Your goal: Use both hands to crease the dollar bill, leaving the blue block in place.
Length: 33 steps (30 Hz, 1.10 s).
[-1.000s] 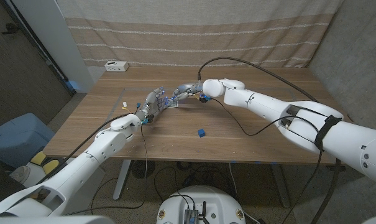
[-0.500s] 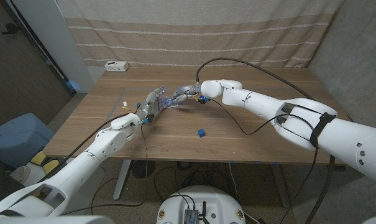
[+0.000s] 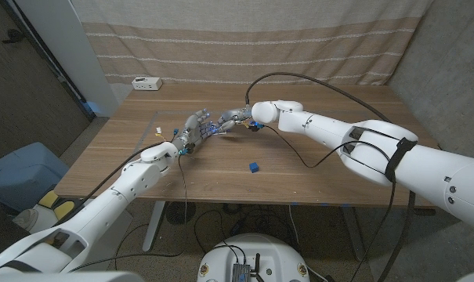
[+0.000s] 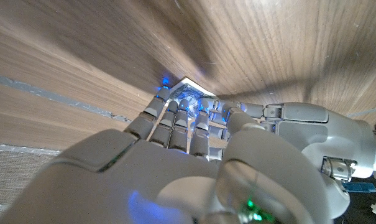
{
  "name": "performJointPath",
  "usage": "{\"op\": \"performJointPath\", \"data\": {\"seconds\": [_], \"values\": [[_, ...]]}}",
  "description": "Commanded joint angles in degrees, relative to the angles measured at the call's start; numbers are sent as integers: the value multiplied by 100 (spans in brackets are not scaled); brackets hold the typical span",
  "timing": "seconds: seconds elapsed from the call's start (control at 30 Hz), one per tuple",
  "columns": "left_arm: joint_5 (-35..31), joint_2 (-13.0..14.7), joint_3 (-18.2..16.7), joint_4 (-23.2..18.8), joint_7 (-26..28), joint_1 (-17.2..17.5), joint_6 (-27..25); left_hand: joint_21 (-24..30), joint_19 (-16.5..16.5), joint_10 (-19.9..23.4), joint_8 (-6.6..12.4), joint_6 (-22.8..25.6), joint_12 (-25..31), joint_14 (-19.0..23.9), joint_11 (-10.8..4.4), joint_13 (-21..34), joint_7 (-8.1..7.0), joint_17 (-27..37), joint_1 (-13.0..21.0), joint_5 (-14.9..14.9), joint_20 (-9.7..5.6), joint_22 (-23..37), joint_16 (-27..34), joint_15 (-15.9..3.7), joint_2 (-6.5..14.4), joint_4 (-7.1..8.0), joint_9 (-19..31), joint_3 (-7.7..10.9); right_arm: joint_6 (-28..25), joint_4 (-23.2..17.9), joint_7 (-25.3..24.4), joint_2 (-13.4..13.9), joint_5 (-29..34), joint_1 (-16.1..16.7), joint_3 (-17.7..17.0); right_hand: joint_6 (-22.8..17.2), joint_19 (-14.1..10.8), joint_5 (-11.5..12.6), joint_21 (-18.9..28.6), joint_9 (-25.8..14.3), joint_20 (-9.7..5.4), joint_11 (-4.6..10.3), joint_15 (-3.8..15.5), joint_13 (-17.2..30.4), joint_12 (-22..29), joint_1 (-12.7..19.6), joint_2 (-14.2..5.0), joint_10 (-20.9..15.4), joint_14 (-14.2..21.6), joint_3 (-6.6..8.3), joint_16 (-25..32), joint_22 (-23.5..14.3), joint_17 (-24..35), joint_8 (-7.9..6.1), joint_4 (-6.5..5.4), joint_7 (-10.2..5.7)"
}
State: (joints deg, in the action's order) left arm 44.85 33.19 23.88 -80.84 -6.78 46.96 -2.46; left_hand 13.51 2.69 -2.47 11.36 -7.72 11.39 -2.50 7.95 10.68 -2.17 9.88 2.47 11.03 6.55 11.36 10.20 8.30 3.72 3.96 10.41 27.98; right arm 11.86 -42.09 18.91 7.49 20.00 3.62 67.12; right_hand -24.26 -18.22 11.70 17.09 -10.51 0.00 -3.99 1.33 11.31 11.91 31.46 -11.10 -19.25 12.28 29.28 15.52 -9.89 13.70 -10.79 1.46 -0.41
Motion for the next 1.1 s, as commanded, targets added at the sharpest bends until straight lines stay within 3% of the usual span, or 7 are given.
{"op": "performJointPath", "data": {"seconds": [0.03, 0.2, 0.27, 0.33, 0.47, 0.9, 1.1], "values": [[-139, -8, -46, -52, -62, 18, 372, -3, 6, 71, 90, 222, 56, 18, -50, 16, 39, 12, -3, 27, 33, 4, 37, -49, 22, -23, 7, -16, 113, 318, -19, -135, -3, -90, 108, -63, -41, -6, -23, -13, 22, 6, -4, 11, 11, 48, -4, -68, 29, 9, 50, -16, 13, -17, -15, -13], [-730, 223, 41, -339, 334, 50, 520, 5, 57, 349, 193, 775, 145, 268, -125, 20, 125, 6, 158, -1, 29, -3, 88, -161, 101, -134, 1, 68, 145, 368, -14, -145, -16, -99, 128, -84, -48, -6, -32, -13, 25, -6, -7, 11, 19, 49, -5, -93, 33, 10, 51, -17, 14, -22, -17, -6], [-1007, 324, 78, -445, 532, 58, 555, 13, 113, 826, 213, 1229, 275, 830, -190, 34, 177, 12, 295, -42, 19, -7, 190, -312, 157, -252, 1, 158, 128, 339, -8, -131, -17, -93, 132, -89, -49, -6, -36, -13, 24, -4, -6, 11, 20, 51, -6, -98, 41, 10, 54, -17, 14, -22, -17, -4], [-1217, 453, 115, -568, 656, 49, 470, 11, 128, 1047, 289, 1679, 318, 1040, -238, 41, 252, 12, 357, -57, 8, -6, 185, -343, 190, -312, 4, 209, 109, 302, -6, -112, -19, -82, 130, -96, -57, -6, -36, -12, 29, -1, -9, 11, 22, 51, -6, -104, 48, 10, 57, -17, 14, -24, -17, -2], [-1587, 690, 207, -762, 796, -10, 246, 9, 141, 1212, 354, 2119, 338, 1184, -250, 49, 335, 15, 425, -70, 7, -5, 167, -367, 236, -372, 3, 274, 27, 160, 4, -50, -1, -50, 132, -98, -60, -5, -41, -12, 22, -2, -7, 12, 20, 53, -7, -103, 48, 12, 57, -17, 14, -22, -18, -8], [-2606, 1266, 431, -1276, 1077, -169, -431, 28, 213, 1500, 370, 2508, 392, 1302, -250, 57, 555, 22, 578, -70, 21, -3, 138, -325, 373, -475, 7, 429, -149, -220, 64, 114, 42, 53, 106, -149, -72, -5, -57, -12, 19, -16, 1, 12, 22, 57, -9, -118, 59, 15, 60, -18, 15, -34, -22, 6], [-2887, 1508, 515, -1446, 857, -325, -695, 8, 185, 1534, 310, 2603, 355, 1323, -257, 63, 625, 19, 893, 64, 58, -7, 102, -355, 630, -651, 16, 736, -176, -297, 80, 141, 49, 74, 88, -156, -76, -5, -65, -12, 21, -10, 0, 12, 18, 60, -9, -112, 60, 16, 61, -18, 15, -33, -22, 6]]}}
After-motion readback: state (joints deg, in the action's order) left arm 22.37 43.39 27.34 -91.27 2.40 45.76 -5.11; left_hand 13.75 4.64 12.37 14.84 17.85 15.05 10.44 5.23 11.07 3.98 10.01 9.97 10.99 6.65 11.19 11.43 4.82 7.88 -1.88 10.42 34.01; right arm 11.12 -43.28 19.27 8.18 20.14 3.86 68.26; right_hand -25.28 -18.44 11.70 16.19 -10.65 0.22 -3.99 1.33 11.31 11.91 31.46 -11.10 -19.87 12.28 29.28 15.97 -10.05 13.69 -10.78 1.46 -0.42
